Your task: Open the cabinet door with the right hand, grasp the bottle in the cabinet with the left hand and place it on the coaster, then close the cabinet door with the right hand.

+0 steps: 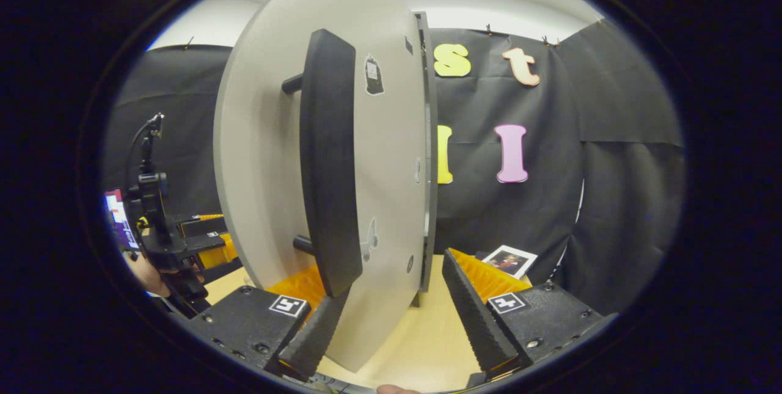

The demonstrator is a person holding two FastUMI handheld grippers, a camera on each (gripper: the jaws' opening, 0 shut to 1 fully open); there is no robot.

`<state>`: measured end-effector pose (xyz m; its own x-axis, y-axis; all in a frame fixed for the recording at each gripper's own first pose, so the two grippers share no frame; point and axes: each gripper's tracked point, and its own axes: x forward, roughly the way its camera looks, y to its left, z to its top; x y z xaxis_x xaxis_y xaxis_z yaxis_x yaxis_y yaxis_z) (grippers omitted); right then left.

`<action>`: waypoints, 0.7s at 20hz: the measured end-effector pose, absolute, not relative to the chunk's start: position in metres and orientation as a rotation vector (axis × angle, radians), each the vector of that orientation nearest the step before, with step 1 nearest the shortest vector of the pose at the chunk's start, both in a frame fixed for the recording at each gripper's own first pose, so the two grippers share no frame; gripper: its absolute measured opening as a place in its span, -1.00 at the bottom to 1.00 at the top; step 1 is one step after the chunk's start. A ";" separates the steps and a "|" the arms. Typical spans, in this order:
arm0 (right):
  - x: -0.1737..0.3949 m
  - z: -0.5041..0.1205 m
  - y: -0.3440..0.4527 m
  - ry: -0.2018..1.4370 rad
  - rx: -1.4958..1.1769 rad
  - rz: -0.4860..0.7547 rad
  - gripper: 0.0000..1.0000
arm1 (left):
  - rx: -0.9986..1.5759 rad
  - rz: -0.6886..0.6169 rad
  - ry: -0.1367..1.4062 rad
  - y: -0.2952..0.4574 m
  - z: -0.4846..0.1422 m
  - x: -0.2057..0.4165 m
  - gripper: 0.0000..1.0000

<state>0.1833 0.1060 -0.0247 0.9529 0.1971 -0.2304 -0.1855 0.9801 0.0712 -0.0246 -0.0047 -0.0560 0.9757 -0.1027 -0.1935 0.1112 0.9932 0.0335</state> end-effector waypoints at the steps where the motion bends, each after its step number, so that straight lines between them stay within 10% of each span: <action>1: 0.185 -0.026 0.112 0.241 0.045 0.200 0.86 | 0.043 -0.090 0.197 0.003 -0.058 -0.027 0.93; 14: 0.186 -0.027 0.186 0.260 -0.142 0.199 0.73 | -0.004 0.018 0.221 0.067 -0.069 -0.041 0.94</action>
